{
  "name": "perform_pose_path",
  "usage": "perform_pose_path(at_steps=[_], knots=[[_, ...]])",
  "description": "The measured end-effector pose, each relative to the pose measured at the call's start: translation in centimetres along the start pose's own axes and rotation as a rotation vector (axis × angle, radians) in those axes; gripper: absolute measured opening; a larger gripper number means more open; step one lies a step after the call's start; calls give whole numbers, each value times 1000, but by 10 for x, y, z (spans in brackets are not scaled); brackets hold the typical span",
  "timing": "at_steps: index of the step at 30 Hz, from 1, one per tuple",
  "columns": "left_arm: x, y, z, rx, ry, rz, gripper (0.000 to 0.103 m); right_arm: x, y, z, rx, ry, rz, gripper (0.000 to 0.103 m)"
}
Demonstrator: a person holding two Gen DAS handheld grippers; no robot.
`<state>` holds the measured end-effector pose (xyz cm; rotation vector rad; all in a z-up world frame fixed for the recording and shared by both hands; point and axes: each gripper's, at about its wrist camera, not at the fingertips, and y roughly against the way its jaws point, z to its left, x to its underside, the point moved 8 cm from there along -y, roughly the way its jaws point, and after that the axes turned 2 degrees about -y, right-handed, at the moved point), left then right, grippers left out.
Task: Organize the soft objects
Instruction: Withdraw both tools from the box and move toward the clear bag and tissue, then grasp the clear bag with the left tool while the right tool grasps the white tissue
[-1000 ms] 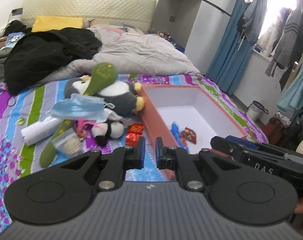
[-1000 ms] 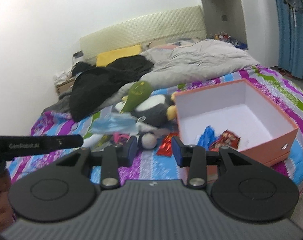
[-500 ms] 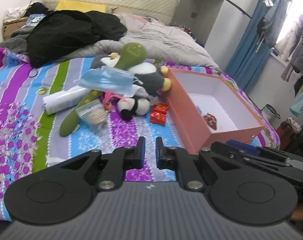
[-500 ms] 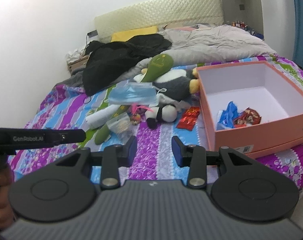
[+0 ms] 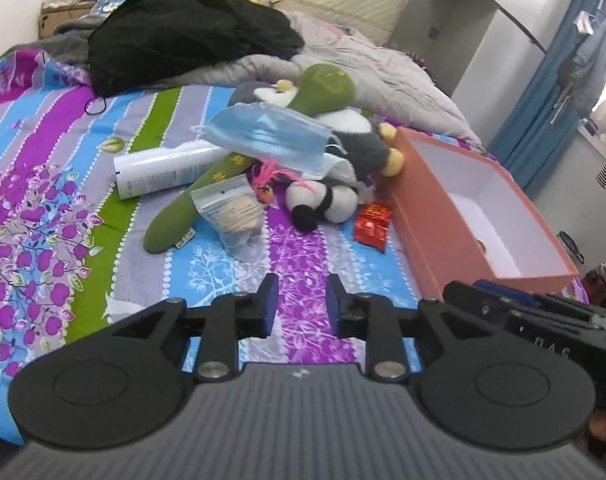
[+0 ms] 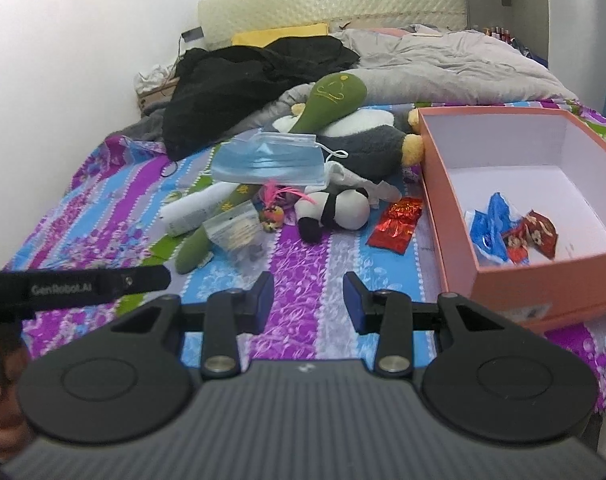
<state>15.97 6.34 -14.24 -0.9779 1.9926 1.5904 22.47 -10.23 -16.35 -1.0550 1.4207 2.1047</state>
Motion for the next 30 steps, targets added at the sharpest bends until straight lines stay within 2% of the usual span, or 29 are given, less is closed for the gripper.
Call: perform_pose_path(at_steps=[8, 16, 22, 27, 30], knots=[[-7, -73, 33, -4, 56, 21, 32, -13, -70, -8, 23, 22, 48, 41], [-13, -133, 59, -39, 136, 25, 54, -31, -132, -18, 58, 72, 67, 41], [-19, -162, 74, -77, 201, 28, 68, -57, -170, -21, 95, 127, 38, 41], [-18, -179, 81, -92, 271, 38, 69, -77, -195, -21, 139, 202, -4, 41], [-20, -184, 84, -92, 321, 24, 69, -81, -211, -23, 148, 225, 7, 40]])
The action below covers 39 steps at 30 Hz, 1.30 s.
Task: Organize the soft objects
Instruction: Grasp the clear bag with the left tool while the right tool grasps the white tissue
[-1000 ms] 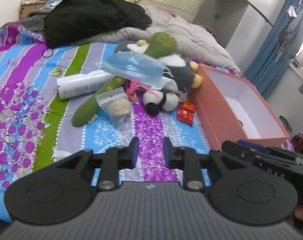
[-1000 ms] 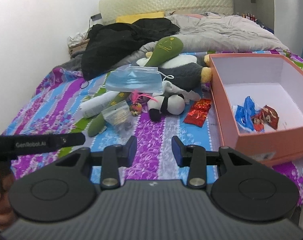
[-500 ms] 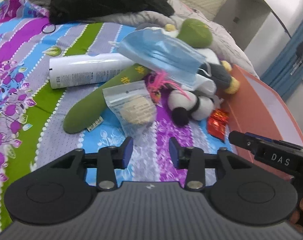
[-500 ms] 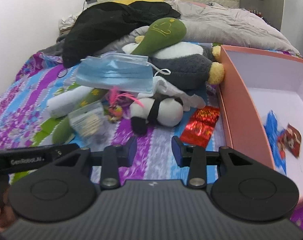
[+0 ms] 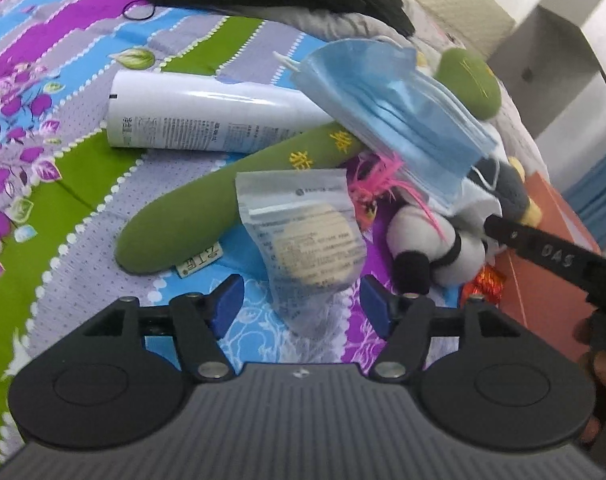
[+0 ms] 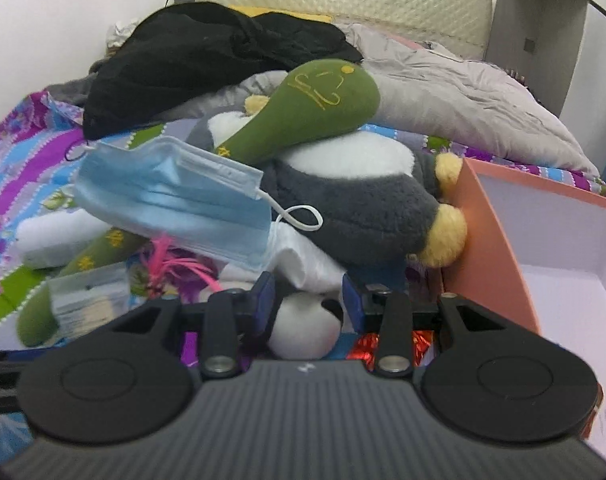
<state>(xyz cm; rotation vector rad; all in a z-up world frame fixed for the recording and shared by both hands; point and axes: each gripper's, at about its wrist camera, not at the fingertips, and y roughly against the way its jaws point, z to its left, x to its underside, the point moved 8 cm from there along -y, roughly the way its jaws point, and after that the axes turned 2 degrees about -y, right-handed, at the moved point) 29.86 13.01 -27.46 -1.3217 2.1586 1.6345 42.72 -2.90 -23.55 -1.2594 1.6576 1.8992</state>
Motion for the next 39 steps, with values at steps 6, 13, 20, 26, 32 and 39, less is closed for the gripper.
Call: perform_pose_path(at_steps=[6, 13, 20, 26, 32, 39], knots=[[-6, -11, -1, -25, 32, -12, 69, -1, -21, 4, 16, 71, 13, 29], [-7, -20, -6, -21, 39, -9, 47, -1, -15, 4, 21, 91, -4, 7], [-9, -4, -8, 21, 45, -24, 37, -7, 17, 2, 20, 82, -51, 7], [-9, 28, -14, 43, 22, -44, 31, -8, 55, 3, 16, 77, -80, 7], [3, 63, -15, 63, -23, -45, 31, 15, 92, 9, 20, 93, -67, 7], [34, 86, -8, 71, -63, 7, 31, 63, 119, 24, 10, 125, -5, 7]])
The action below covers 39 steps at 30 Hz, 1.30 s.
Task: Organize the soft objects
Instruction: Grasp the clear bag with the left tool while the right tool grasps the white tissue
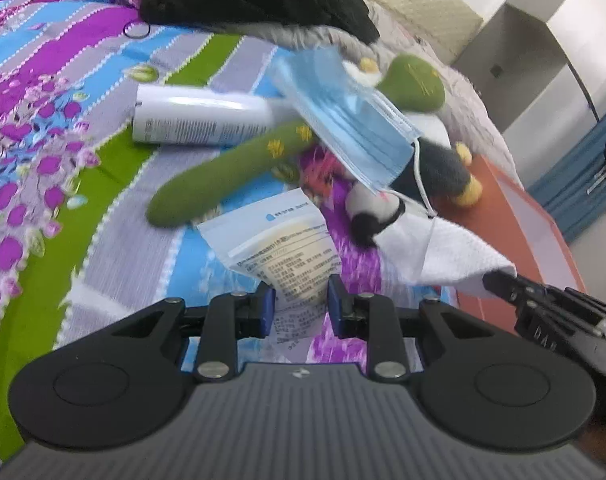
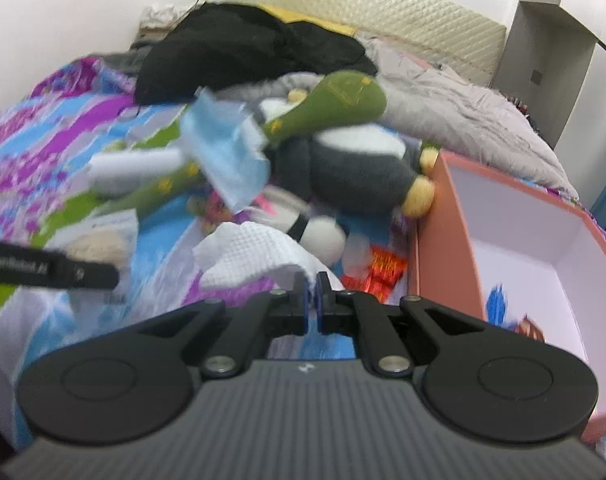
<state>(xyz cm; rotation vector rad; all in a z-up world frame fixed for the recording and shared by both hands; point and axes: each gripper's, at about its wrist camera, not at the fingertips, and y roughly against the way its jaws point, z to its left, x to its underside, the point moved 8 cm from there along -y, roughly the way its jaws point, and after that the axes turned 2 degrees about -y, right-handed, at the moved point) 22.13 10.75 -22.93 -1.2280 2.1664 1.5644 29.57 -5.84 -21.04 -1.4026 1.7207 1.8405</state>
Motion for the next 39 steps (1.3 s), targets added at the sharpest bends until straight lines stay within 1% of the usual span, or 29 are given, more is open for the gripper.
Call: perform_pose_path(at_steps=[4, 7, 11, 12, 13, 14, 15, 16, 18, 20, 21, 24, 27, 31, 34, 37, 39], knots=[[22, -3, 2, 18, -28, 69, 31, 29, 5, 9, -8, 14, 55, 7], [39, -8, 1, 28, -71, 121, 32, 50, 7, 15, -47, -8, 102, 7], [50, -14, 6, 12, -83, 144, 32, 65, 9, 18, -120, -67, 137, 9], [49, -16, 6, 15, -81, 144, 39, 68, 8, 18, -135, -81, 148, 11], [49, -16, 7, 16, -78, 149, 51, 70, 7, 17, -142, -91, 154, 14], [50, -18, 7, 19, -77, 163, 57, 72, 7, 16, -144, -102, 158, 20], [50, -20, 6, 22, -77, 173, 65, 73, 7, 14, -144, -116, 160, 32], [49, -19, 6, 26, -75, 170, 68, 74, 7, 11, -155, -137, 160, 39], [48, -15, 6, 22, -79, 144, 71, 74, 9, 9, -186, -172, 156, 45], [48, -11, 7, 14, -82, 129, 71, 72, 7, 7, -207, -196, 156, 55], [47, -9, 9, 8, -77, 124, 71, 70, 6, 7, -211, -204, 150, 62], [46, -2, 14, -18, -73, 95, 71, 60, 2, 6, -241, -225, 127, 62], [41, 8, 20, -73, -65, 34, 70, 49, -1, 3, -268, -251, 109, 63], [37, 16, 24, -68, -35, 7, 70, 38, 4, 0, -328, -299, 99, 63], [37, 17, 22, -55, -39, 5, 70, 30, 10, -2, -364, -333, 86, 63], [37, 14, 16, -50, -59, 7, 69, 29, 6, -3, -356, -344, 79, 63], [38, 9, 12, -51, -72, 11, 68, 35, -7, -3, -316, -332, 113, 63]])
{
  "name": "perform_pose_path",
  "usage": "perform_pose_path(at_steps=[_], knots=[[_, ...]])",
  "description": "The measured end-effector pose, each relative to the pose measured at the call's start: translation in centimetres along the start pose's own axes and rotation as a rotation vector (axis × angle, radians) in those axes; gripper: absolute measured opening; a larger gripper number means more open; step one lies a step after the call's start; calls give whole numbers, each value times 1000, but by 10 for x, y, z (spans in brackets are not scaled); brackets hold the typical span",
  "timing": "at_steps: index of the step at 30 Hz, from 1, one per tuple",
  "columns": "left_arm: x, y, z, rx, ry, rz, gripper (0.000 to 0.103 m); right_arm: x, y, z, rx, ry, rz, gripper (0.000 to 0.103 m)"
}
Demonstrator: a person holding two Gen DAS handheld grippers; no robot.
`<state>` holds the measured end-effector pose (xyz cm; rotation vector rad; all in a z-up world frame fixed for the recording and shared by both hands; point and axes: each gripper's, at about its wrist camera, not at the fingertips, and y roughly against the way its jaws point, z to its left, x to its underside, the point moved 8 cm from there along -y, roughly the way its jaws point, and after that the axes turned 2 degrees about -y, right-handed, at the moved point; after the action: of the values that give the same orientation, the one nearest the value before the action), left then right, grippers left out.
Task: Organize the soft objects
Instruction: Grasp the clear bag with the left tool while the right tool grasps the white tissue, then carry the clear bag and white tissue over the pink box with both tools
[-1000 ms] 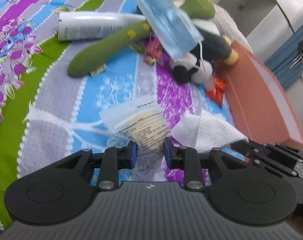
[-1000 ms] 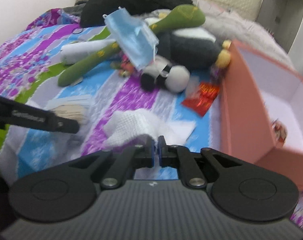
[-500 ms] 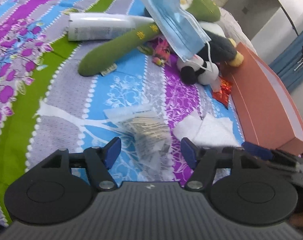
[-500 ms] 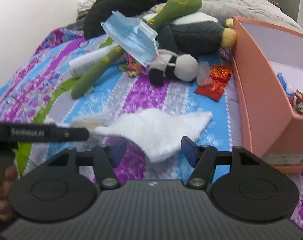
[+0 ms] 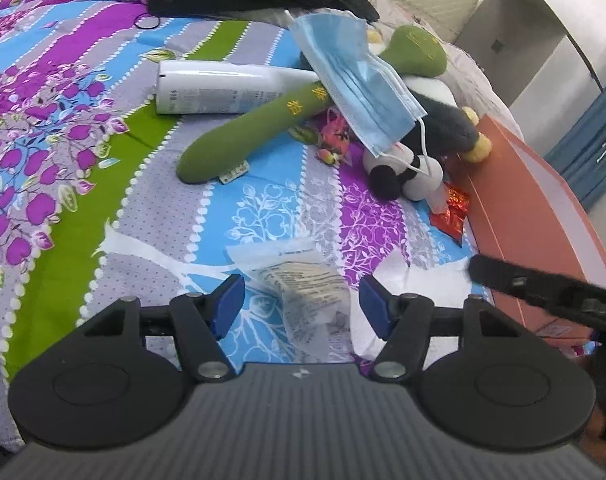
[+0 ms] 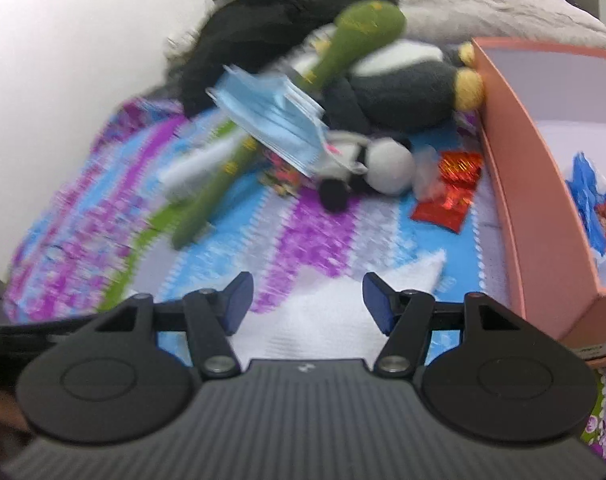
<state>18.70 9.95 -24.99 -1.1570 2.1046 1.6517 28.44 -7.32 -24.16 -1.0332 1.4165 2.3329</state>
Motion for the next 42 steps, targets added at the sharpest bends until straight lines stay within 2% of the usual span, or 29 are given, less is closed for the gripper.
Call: perform_pose_path(at_steps=[5, 9, 12, 14, 16, 19, 21, 29, 32, 34, 37, 42], knots=[[2, -8, -7, -12, -47, 11, 68, 27, -39, -11, 70, 52, 97, 63], [3, -12, -8, -37, -80, 16, 68, 39, -46, -4, 108, 189, 94, 65], [5, -16, -10, -48, -98, 17, 68, 42, -47, -1, 128, 213, 91, 63], [6, -17, -13, -63, -119, 9, 68, 42, -47, 1, 130, 218, 93, 56], [6, -18, -16, -73, -143, 0, 68, 42, -45, 2, 122, 216, 95, 35], [7, -20, -19, -87, -166, -3, 68, 43, -40, 6, 117, 232, 97, 14], [7, -20, -21, -100, -184, -8, 68, 41, -35, 7, 116, 242, 92, 11], [8, -29, -23, -142, -222, 3, 65, 34, -4, -5, 153, 199, 45, 9], [10, -35, -25, -149, -234, 22, 54, 37, 1, -16, 166, 165, 48, 9], [13, -39, -27, -134, -233, 43, 41, 41, 1, -23, 164, 130, 60, 9], [13, -39, -33, -133, -248, 37, 34, 42, 4, -28, 162, 92, 64, 9], [10, -28, -38, -110, -240, 24, 30, 38, 14, -24, 170, 80, 44, 9]])
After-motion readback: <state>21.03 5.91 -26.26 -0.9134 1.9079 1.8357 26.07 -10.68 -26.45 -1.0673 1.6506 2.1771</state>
